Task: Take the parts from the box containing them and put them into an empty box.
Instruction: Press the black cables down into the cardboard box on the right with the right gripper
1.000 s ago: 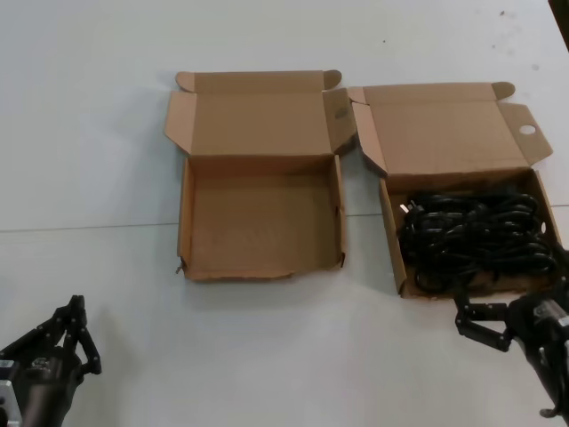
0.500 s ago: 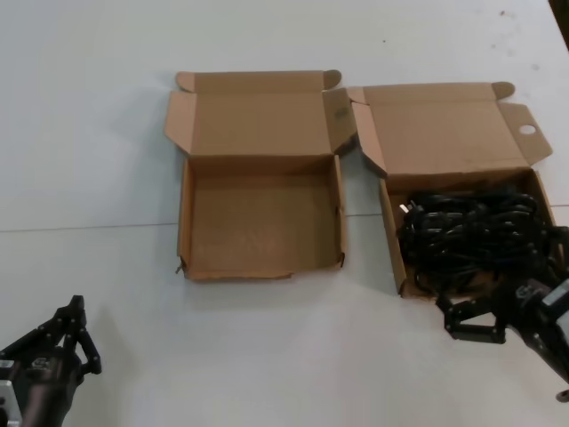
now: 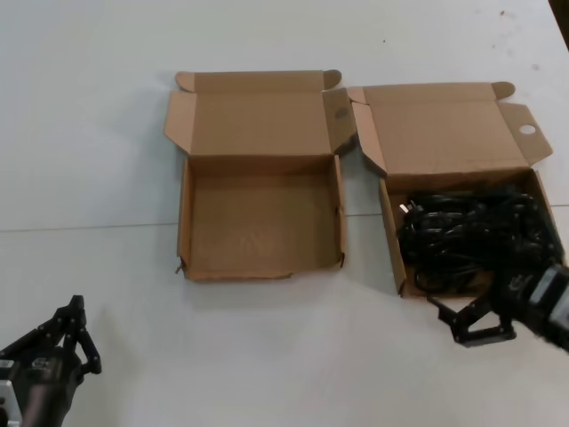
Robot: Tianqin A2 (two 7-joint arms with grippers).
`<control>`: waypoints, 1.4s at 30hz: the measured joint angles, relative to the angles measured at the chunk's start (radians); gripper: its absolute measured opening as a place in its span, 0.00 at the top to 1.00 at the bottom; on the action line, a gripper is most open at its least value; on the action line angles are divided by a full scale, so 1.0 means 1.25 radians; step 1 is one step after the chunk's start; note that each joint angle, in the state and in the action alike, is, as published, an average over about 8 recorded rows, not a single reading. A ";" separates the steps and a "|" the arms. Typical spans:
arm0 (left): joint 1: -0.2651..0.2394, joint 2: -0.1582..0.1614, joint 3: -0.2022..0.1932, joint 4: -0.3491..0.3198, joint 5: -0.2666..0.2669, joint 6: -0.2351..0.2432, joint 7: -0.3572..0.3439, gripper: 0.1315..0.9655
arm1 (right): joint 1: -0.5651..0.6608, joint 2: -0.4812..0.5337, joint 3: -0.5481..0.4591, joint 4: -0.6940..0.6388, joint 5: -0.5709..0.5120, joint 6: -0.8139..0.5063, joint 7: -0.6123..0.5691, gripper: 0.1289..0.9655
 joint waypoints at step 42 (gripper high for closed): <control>0.000 0.000 0.000 0.000 0.000 0.000 0.000 0.97 | -0.127 -0.524 0.833 -0.141 -1.115 -0.909 0.000 0.03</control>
